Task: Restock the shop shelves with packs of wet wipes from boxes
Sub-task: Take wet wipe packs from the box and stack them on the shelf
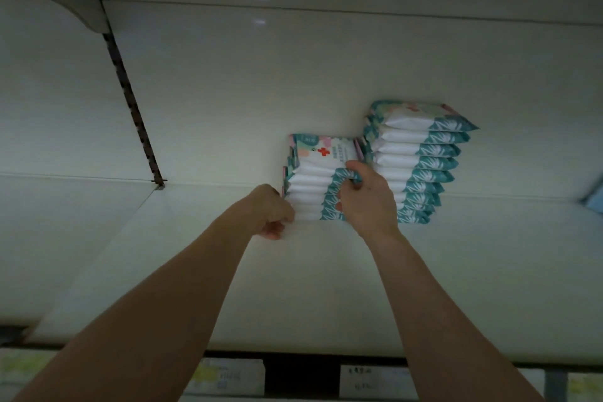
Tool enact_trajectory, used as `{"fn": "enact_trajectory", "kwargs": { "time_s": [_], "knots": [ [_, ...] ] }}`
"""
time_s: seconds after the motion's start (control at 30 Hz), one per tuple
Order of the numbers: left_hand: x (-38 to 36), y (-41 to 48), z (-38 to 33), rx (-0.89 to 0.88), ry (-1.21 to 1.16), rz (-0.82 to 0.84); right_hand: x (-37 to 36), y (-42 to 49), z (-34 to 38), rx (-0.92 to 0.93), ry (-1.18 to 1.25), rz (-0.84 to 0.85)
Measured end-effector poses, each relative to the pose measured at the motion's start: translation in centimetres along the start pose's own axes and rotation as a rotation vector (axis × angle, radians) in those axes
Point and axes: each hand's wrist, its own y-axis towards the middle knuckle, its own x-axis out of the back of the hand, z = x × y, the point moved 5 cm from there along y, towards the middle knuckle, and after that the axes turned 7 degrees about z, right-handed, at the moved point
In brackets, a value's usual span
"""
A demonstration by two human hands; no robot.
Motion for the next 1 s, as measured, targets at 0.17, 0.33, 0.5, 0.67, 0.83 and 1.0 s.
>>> {"fn": "enact_trajectory", "kwargs": {
  "time_s": [0.17, 0.33, 0.5, 0.67, 0.83, 1.0],
  "knots": [
    [0.3, 1.3, 0.2, -0.111, 0.186, -0.201, -0.1, -0.1, -0.1, -0.006, 0.014, 0.024],
    [0.8, 1.7, 0.2, -0.162, 0.289, -0.301, 0.0, 0.0, -0.1, -0.01, 0.023, 0.035],
    [1.3, 2.2, 0.3, -0.109, 0.256, -0.227, -0.1, -0.1, 0.1, -0.005, 0.006, 0.051],
    [3.8, 1.5, -1.9, -0.28, -0.051, -0.42, 0.0, -0.1, 0.1, -0.007, -0.001, 0.058],
    [2.3, -1.2, -5.1, -0.352, -0.198, -0.279, -0.1, -0.1, 0.4, 0.001, -0.012, 0.073],
    [1.7, -1.6, -5.8, -0.293, -0.166, -0.17, 0.0, -0.2, 1.0, 0.018, -0.019, 0.106]
  ]
}}
